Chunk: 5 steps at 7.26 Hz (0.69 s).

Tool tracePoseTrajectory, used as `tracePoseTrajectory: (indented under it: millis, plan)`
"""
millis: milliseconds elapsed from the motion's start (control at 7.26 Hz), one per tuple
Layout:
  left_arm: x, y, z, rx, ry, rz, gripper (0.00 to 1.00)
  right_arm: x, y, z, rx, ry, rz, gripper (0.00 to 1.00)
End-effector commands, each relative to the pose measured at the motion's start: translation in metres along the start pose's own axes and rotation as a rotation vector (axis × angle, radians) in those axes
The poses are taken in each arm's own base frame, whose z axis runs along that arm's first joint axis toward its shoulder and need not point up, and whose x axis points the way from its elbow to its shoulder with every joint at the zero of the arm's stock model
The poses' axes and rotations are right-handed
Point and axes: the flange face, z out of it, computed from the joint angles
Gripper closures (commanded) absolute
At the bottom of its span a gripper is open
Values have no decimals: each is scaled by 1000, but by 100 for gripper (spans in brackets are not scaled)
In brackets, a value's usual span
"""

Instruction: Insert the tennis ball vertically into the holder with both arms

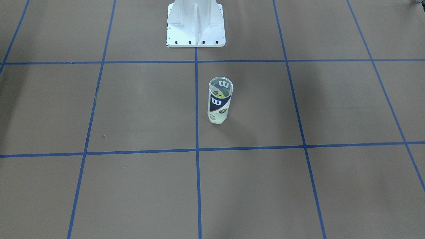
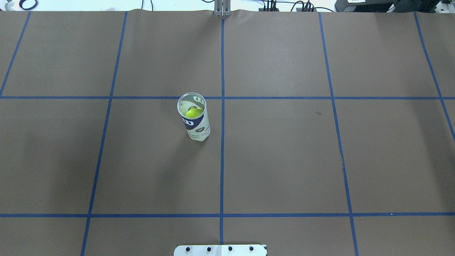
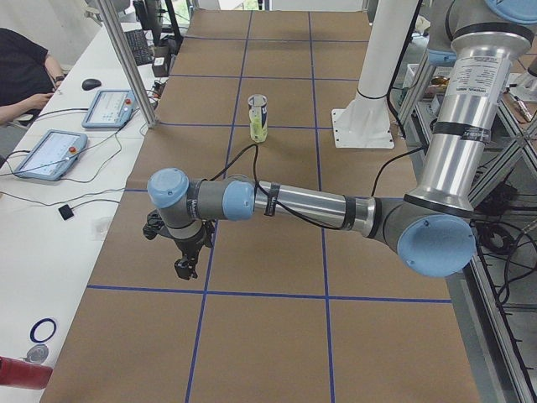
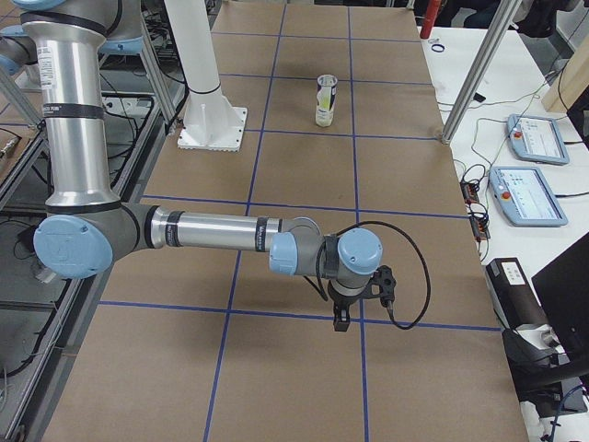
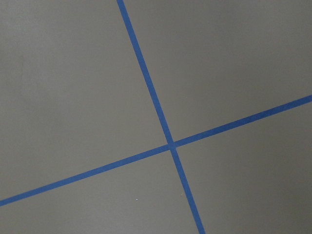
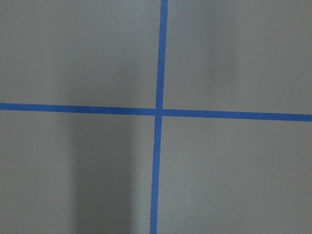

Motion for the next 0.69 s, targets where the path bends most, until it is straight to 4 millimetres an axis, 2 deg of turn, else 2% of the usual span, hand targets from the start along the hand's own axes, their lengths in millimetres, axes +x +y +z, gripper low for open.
tracePoseTrajectory:
  millis: [0,138,275,413,551]
  plan:
    - [-1,10,-6,10,17,-20,0,11,9,-6,15,-19,21,1]
    - [-6,15,-19,32,11,-30,0,15,12,-8,17,-18,28,1]
    - [-4,38,-14,30,10,-34,0,19,20,-4,12,-12,36,1]
    - [-4,43,-14,29,10,-37,0,23,23,-6,15,-9,44,1]
    - [-9,56,-3,13,17,-50,0,23,23,-8,18,-6,45,1]
